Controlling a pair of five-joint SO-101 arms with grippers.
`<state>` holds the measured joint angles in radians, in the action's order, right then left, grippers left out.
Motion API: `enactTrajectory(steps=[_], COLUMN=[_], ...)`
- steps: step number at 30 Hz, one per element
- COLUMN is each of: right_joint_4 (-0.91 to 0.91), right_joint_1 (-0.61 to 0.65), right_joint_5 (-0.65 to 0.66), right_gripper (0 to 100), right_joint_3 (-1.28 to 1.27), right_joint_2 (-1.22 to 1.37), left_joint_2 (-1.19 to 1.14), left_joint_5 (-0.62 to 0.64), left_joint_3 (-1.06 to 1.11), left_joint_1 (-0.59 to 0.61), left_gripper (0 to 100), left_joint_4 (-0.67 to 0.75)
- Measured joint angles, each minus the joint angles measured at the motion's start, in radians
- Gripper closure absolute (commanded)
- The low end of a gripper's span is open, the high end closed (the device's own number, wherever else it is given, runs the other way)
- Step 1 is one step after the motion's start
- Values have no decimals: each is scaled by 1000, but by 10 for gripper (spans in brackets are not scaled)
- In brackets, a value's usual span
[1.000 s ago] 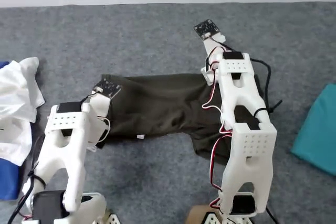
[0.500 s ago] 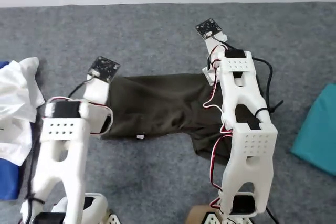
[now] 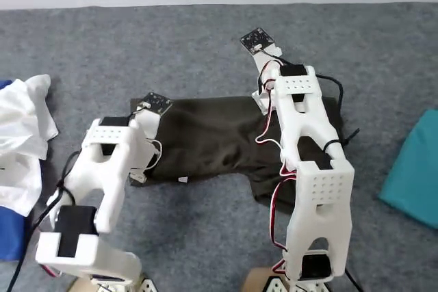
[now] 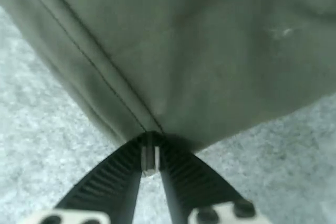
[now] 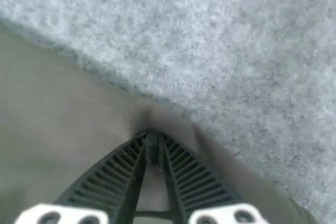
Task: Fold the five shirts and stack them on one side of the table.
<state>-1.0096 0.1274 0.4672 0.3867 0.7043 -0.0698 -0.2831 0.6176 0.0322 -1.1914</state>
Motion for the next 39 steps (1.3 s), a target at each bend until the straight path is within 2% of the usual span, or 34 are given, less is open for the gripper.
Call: enactTrajectory(steps=[6, 11, 23, 32, 39], right_joint_4=[0, 0, 0, -138, -262], right_joint_1=[-20, -23, -23, -18, -18], right_joint_5=[0, 0, 0, 0, 0], right_gripper=[989, 989, 989, 989, 989], right_joint_3=[31, 34, 34, 34, 34], right_joint_2=[0, 0, -6, -269, -557], left_joint_2=[29, 121, 345, 503, 540], left_joint_5=[0, 0, 0, 66, 86], left_joint_3=[28, 86, 66, -61, -95], left_joint_1=[0, 0, 0, -12, -161], left_gripper=[994, 994, 992, 992, 992], left_joint_4=[-20, -43, -98, -146, -143])
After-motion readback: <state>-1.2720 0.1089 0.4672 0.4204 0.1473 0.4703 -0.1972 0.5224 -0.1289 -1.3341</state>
